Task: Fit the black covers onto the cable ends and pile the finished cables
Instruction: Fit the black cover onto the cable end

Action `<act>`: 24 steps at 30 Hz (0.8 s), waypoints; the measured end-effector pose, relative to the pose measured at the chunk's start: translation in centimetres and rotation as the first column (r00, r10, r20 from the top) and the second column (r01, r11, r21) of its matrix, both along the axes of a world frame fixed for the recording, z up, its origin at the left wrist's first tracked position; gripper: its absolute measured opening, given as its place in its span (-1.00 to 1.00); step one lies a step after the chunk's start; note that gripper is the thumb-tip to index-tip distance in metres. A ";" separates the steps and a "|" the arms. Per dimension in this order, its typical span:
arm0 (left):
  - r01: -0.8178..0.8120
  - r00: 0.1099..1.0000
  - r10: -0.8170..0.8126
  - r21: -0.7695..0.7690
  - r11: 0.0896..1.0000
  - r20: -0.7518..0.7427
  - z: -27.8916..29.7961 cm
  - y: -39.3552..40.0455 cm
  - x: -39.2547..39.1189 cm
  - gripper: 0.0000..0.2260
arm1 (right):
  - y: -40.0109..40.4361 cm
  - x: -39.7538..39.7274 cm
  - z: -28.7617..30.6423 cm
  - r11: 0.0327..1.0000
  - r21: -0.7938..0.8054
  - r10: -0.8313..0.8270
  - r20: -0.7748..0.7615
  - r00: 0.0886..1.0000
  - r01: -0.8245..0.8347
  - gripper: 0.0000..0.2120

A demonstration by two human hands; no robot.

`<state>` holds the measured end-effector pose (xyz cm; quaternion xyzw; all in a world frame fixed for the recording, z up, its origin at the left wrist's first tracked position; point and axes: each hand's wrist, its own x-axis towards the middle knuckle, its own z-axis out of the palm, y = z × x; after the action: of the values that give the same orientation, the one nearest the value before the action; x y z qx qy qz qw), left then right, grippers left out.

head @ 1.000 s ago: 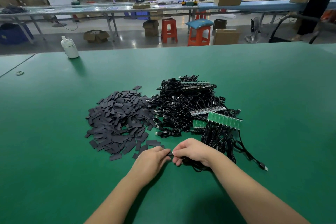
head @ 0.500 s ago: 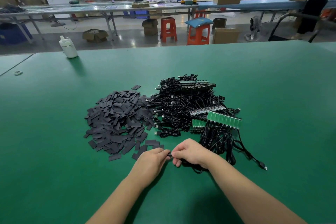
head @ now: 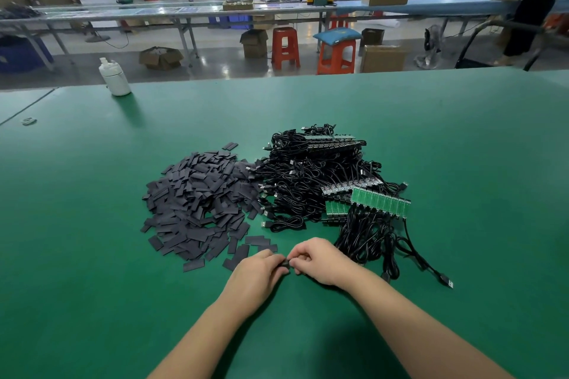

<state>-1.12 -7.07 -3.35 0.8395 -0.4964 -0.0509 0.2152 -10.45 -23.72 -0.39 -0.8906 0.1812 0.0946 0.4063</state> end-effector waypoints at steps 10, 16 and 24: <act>0.015 1.000 -0.015 -0.017 1.000 -0.003 -0.2 -0.1 -0.1 -0.77 | 0.4 -0.2 -0.1 0.978 -0.202 0.062 0.055 0.997 -0.050 -0.76; 0.012 0.995 -0.021 0.092 0.996 0.100 -0.4 -0.2 -0.2 -0.69 | 0.7 -0.2 -0.8 0.979 -0.199 0.038 0.041 0.998 -0.029 -0.76; 0.028 0.984 -0.032 0.024 0.999 0.175 -0.7 -0.1 -0.7 -0.72 | 0.4 -0.1 -0.2 0.985 -0.161 0.062 0.019 0.998 -0.058 -0.75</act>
<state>-1.81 -7.21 -4.05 0.8354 -0.5254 0.0147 0.1608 -10.59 -23.27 -0.60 -0.9265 0.1566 0.0814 0.3323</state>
